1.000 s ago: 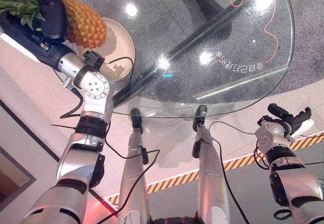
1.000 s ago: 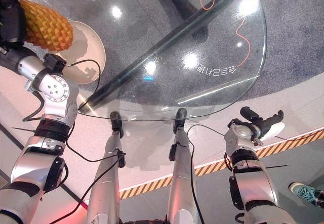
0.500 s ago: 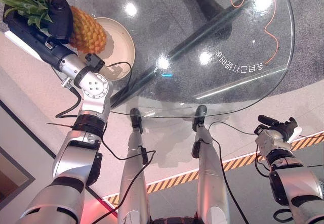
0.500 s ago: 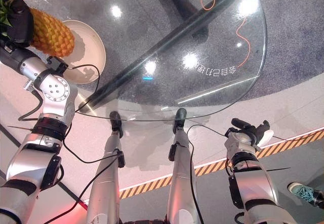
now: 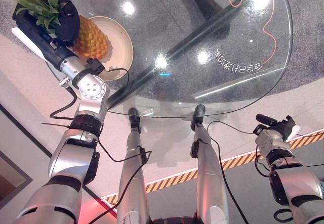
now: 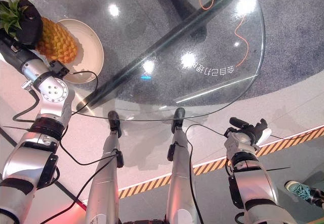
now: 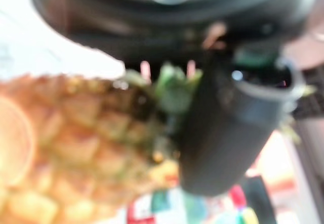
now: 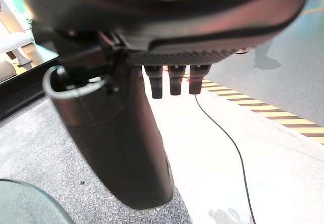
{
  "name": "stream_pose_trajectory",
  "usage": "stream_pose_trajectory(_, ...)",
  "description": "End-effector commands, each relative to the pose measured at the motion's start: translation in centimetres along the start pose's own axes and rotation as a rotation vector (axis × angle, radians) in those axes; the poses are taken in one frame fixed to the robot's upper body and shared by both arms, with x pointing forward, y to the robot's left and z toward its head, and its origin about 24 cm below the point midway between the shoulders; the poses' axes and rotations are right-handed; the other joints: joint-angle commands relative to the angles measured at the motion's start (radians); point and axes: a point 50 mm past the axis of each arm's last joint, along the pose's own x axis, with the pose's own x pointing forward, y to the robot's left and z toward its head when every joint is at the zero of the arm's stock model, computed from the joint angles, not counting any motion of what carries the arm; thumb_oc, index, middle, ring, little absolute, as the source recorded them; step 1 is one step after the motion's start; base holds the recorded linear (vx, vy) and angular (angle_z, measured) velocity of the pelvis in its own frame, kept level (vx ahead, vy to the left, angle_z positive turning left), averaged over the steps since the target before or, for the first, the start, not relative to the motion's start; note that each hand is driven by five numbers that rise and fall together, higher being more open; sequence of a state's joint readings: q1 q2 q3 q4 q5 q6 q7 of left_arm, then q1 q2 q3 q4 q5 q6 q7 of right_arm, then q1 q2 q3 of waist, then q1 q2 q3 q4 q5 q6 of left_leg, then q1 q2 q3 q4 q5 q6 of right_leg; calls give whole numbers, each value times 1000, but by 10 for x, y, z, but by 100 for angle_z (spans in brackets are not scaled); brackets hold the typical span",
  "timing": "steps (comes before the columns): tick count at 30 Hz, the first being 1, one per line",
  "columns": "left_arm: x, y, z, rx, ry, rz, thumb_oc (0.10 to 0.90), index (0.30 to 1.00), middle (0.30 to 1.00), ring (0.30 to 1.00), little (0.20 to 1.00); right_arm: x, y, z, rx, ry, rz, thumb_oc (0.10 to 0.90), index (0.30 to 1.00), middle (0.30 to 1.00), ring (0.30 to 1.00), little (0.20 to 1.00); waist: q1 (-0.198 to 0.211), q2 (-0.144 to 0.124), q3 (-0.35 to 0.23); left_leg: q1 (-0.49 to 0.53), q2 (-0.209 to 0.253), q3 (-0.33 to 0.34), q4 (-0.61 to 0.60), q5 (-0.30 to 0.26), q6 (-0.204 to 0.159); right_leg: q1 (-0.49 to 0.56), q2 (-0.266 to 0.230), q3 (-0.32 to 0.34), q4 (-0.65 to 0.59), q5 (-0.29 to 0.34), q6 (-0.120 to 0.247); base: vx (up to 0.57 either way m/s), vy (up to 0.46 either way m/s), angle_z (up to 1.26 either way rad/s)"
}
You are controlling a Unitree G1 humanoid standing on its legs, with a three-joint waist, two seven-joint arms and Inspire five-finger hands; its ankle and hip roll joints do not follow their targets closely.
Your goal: Pick up the fruit to the plate
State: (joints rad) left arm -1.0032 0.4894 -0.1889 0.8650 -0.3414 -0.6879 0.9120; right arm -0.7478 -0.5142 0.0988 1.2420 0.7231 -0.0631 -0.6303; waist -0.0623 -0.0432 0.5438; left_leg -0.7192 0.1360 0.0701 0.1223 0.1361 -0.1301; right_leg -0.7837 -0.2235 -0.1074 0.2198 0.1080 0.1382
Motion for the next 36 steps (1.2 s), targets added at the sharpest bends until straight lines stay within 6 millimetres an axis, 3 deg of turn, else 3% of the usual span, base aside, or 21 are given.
stream_pose_trajectory(1, 46, -11, 56, -136, -234, 21, 100, 300, 300, 300, 200, 12, -27, 4, -62, -46, -101, 800, 900, 900, 900, 900, 8, -31, -24, -30, -23, -9, 70, -93, 3, 27, 58, -22, -29, -35, -5, 0, 0, 0)
stream_pose_trajectory(13, 47, -12, 57, -148, -230, -9, 100, 300, 300, 300, 200, 11, -25, 7, -61, -66, -104, 800, 900, 900, 900, 900, 8, -32, -24, -32, -23, -12, 69, -97, 2, 24, 61, -21, -31, -38, -5, 0, 0, 0)
stream_pose_trajectory(14, 47, -13, 58, -149, -228, -16, 182, 371, 371, 371, 282, 11, -25, 7, -59, -67, -103, 800, 900, 900, 900, 900, 8, -31, -24, -33, -24, -12, 70, -97, 2, 23, 61, -21, -31, -38, -4, 0, 0, 0)
stream_pose_trajectory(16, 48, -13, 57, -147, -226, -22, 202, 387, 387, 387, 302, 12, -25, 8, -59, -68, -102, 800, 900, 900, 900, 900, 8, -31, -24, -33, -22, -11, 68, -96, 2, 24, 61, -22, -32, -37, -4, 0, 0, 0)
stream_pose_trajectory(17, 48, -13, 58, -148, -224, -24, 251, 429, 429, 429, 351, 11, -25, 8, -59, -69, -102, 800, 900, 900, 900, 900, 8, -31, -24, -32, -23, -11, 66, -96, 2, 25, 61, -22, -33, -38, -4, 0, 0, 0)
stream_pose_trajectory(22, 48, -15, 57, -154, -216, -40, 311, 481, 481, 481, 411, 10, -23, 10, -57, -75, -103, 800, 900, 900, 900, 900, 7, -30, -24, -37, -22, -12, 66, -98, 1, 19, 60, -22, -34, -37, -4, 0, 0, 0)
stream_pose_trajectory(26, 47, -13, 55, -157, -206, -51, 429, 582, 582, 582, 529, 11, -23, 11, -54, -77, -108, 800, 900, 900, 900, 900, 11, -28, -24, -35, -23, -12, 60, -97, 2, 20, 60, -25, -37, -37, -3, 0, 0, 0)
stream_pose_trajectory(29, 46, -13, 54, -161, -203, -52, 443, 594, 594, 594, 543, 11, -23, 12, -52, -78, -109, 800, 900, 900, 900, 900, 11, -29, -24, -35, -22, -11, 59, -96, 1, 22, 60, -26, -39, -37, -3, 0, 0, 0)
stream_pose_trajectory(30, 46, -13, 54, -166, -202, -56, 465, 613, 613, 613, 565, 10, -22, 12, -51, -78, -110, 800, 900, 900, 900, 900, 12, -29, -24, -34, -22, -11, 57, -96, 1, 23, 60, -27, -41, -37, -3, 0, 0, 0)
stream_pose_trajectory(32, 46, -13, 54, -169, -204, -59, 583, 714, 714, 714, 683, 10, -23, 12, -50, -79, -114, 800, 900, 900, 900, 900, 13, -29, -24, -35, -21, -11, 58, -96, 0, 24, 58, -28, -42, -36, -2, 0, 0, 0)
stream_pose_trajectory(36, 45, -11, 54, -177, -207, -61, 622, 747, 747, 747, 722, 11, -25, 12, -53, -80, -118, 800, 900, 900, 900, 900, 15, -27, -24, -34, -22, -11, 58, -96, 0, 24, 56, -29, -41, -37, -2, 0, 0, 0)
